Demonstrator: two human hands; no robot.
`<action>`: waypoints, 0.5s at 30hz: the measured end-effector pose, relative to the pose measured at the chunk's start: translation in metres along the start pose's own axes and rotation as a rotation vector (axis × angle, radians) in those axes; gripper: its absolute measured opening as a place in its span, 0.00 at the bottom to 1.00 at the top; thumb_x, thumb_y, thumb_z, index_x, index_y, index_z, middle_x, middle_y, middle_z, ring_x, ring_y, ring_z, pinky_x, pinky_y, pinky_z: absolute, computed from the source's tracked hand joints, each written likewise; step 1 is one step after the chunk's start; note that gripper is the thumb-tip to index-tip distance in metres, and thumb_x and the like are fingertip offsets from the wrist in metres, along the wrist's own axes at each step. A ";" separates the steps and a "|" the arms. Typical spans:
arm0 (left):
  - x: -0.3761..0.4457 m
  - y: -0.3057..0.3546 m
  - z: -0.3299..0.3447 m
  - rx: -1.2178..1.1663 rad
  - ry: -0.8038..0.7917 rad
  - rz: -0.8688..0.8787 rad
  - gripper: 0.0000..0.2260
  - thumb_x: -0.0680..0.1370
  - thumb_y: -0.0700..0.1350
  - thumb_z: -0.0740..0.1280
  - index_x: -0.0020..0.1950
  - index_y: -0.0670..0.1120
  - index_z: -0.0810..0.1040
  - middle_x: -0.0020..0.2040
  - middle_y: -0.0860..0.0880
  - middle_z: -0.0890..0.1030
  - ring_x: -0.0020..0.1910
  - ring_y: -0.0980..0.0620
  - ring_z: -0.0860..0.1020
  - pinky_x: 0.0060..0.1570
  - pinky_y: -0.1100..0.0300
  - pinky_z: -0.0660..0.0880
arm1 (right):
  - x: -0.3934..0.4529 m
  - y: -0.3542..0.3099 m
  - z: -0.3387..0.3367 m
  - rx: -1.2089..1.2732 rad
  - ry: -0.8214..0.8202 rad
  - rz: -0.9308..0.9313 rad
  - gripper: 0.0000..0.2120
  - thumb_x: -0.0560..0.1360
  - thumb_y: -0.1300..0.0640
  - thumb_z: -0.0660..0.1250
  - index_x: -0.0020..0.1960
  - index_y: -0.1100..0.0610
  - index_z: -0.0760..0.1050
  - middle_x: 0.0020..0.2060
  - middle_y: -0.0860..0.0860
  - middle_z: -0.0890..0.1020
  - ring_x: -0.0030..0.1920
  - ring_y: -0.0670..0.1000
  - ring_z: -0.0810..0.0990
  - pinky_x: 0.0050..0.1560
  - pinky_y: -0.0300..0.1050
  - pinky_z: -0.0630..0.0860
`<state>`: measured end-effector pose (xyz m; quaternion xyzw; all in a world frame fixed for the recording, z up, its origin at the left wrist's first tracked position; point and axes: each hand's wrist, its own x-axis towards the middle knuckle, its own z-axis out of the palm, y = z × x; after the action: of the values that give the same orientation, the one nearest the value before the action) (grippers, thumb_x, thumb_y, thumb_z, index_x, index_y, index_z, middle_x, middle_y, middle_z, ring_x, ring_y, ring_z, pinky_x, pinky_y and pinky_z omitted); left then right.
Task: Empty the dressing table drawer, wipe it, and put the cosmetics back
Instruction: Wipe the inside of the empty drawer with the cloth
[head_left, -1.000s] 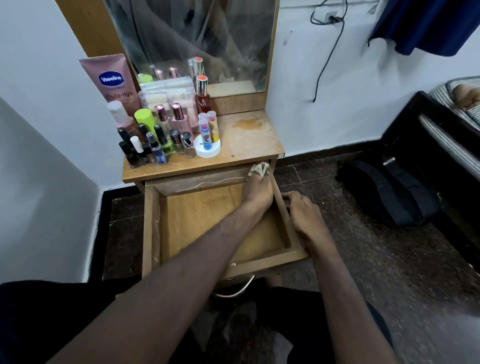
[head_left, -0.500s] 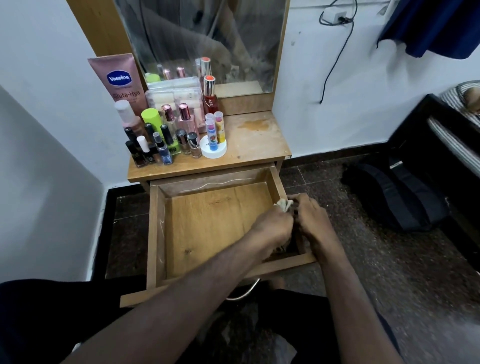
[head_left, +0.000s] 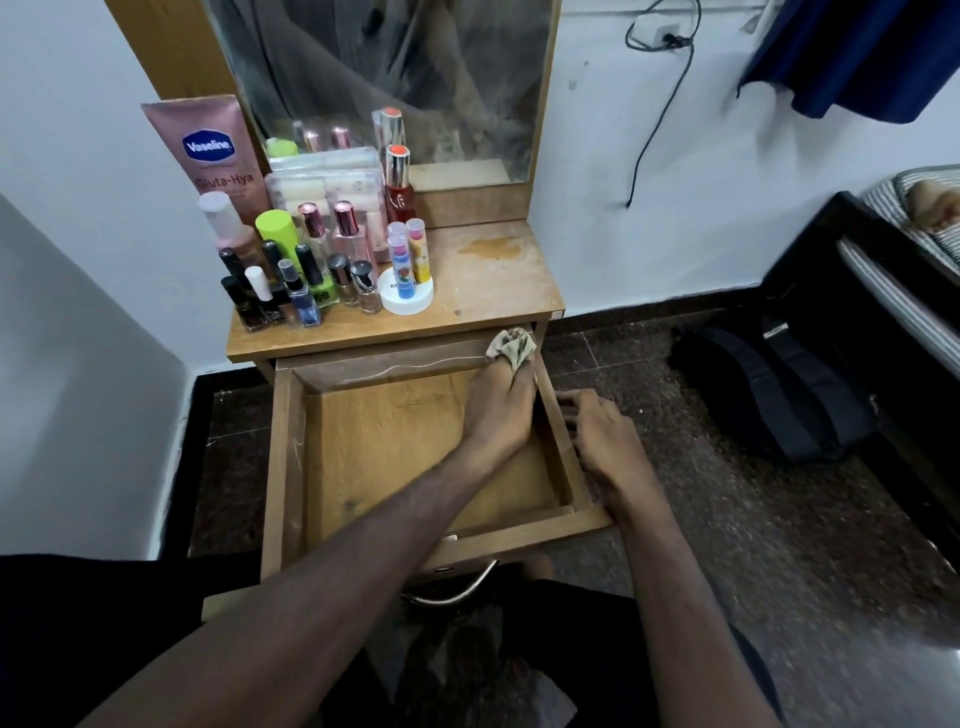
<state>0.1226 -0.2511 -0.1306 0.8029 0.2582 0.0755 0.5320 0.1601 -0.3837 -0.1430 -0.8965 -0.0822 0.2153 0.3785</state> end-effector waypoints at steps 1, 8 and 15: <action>0.000 0.005 -0.003 0.007 -0.008 0.019 0.18 0.89 0.50 0.58 0.45 0.44 0.79 0.35 0.48 0.78 0.32 0.52 0.75 0.33 0.57 0.70 | 0.001 -0.002 0.000 0.022 -0.014 0.030 0.20 0.87 0.56 0.51 0.72 0.59 0.74 0.67 0.61 0.77 0.69 0.63 0.73 0.71 0.60 0.68; 0.007 -0.005 0.001 0.091 -0.032 -0.044 0.19 0.89 0.48 0.56 0.47 0.41 0.80 0.38 0.50 0.79 0.33 0.54 0.74 0.38 0.59 0.67 | -0.010 -0.017 -0.009 0.100 -0.023 0.057 0.33 0.75 0.41 0.44 0.66 0.48 0.80 0.70 0.55 0.78 0.72 0.58 0.74 0.73 0.59 0.69; 0.000 0.001 -0.002 0.400 -0.212 -0.023 0.15 0.89 0.52 0.56 0.52 0.45 0.76 0.48 0.44 0.79 0.46 0.45 0.78 0.46 0.52 0.74 | -0.009 -0.011 -0.006 0.138 0.019 0.092 0.19 0.87 0.55 0.51 0.67 0.63 0.75 0.64 0.64 0.79 0.67 0.65 0.76 0.68 0.55 0.71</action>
<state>0.1219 -0.2495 -0.1291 0.8929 0.2196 -0.0681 0.3870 0.1552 -0.3823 -0.1289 -0.8731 -0.0222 0.2294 0.4296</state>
